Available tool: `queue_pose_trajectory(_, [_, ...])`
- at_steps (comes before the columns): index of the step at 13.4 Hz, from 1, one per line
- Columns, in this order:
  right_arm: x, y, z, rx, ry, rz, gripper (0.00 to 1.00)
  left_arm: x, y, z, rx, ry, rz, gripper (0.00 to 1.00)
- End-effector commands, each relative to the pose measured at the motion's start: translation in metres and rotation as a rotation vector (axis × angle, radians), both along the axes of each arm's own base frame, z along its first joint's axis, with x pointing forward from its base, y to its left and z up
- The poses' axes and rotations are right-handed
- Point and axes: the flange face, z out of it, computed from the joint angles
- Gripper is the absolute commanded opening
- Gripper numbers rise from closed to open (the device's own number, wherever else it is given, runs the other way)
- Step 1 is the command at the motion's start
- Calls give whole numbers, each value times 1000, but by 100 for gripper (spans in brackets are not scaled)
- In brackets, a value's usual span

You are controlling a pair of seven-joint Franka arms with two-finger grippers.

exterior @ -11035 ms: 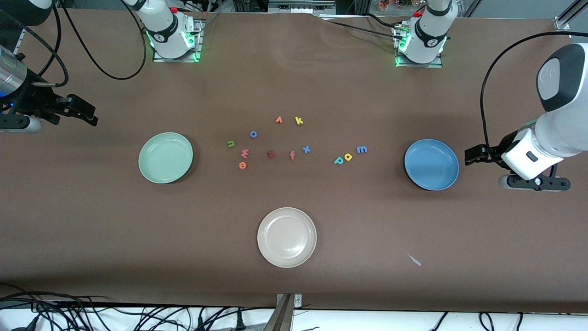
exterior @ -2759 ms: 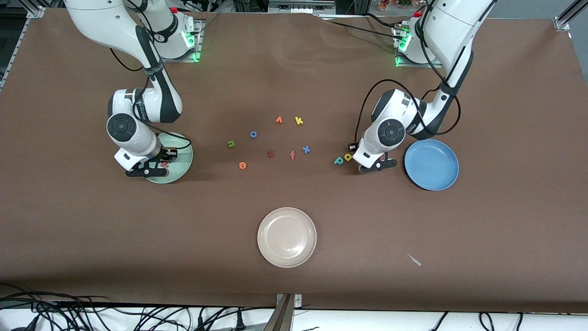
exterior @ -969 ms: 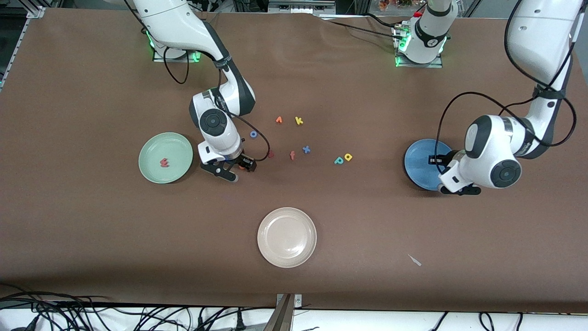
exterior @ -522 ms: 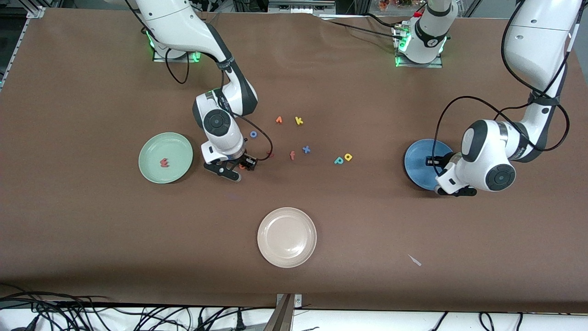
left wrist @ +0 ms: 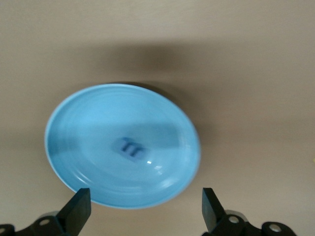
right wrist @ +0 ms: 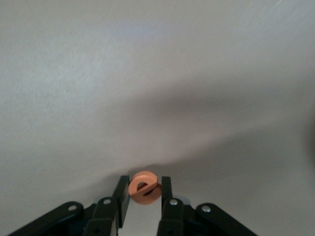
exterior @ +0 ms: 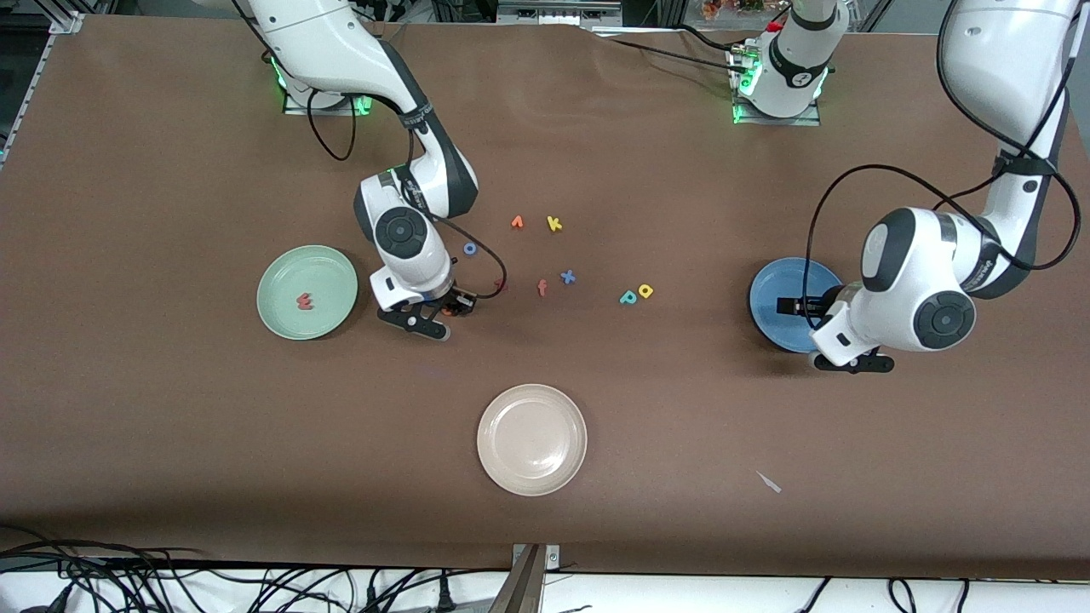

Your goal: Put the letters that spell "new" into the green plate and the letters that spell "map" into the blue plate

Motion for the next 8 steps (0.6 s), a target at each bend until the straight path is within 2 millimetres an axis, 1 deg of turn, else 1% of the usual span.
queue_pose_trajectory(1, [18,-50,38,-29,59,122,17,-12,-51,14,16,6,85,99])
queue_pose_trajectory(3, [23,-104,55,-27,95,248,18,-17,-80,18,-15,16,145,99])
queue_pose_trajectory(4, [21,-129,56,-26,110,281,18,-20,-94,16,-12,16,167,99])
queue_pose_trajectory(5, [18,-149,53,-26,120,304,18,-21,-107,13,-12,-2,193,99])
queue_pose_trajectory(6, [16,-170,47,-34,133,311,18,-23,-121,5,-10,-12,215,99])
queue_pose_trajectory(7, [16,-197,42,-41,139,326,18,-25,-135,-4,-7,-17,232,99])
queue_pose_trajectory(8, [13,-215,36,-42,144,351,18,-27,-143,-11,-4,-21,252,99])
